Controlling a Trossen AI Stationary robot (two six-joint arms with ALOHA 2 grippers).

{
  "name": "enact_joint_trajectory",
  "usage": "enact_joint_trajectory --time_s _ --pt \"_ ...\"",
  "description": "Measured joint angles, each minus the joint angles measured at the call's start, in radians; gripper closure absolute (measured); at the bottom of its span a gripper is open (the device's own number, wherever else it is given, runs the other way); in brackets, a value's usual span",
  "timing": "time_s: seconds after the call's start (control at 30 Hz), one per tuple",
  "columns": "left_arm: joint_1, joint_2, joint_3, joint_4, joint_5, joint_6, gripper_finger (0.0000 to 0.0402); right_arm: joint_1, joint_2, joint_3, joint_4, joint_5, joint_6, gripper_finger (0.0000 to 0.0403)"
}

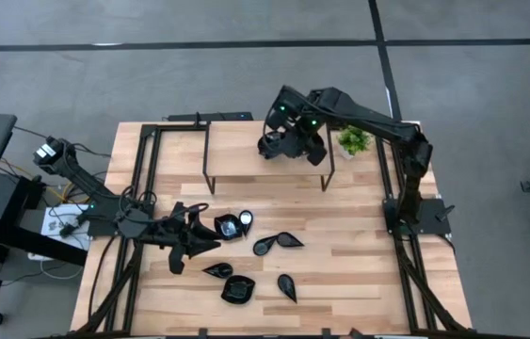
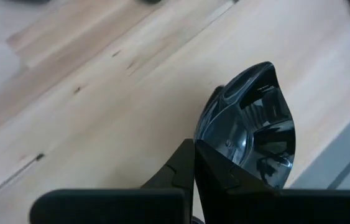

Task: Pick & Place Mini shaped plates
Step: Stack the black leaf shaped plate on the black leaf shaped plate on the shelf

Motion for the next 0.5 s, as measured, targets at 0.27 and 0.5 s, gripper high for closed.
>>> enact_joint_trajectory --time_s 0.27,0.5 --pt "0.0 0.0 0.0 0.008 0.0 0.0 0.0289 -0.005 0.0 -0.008 0.057 -0.001 -0.052 0.0399" --pt "0.0 0.0 0.0 0.009 0.0 0.0 0.0289 -0.005 0.0 -0.008 0.057 -0.001 -0.027 0.0399"
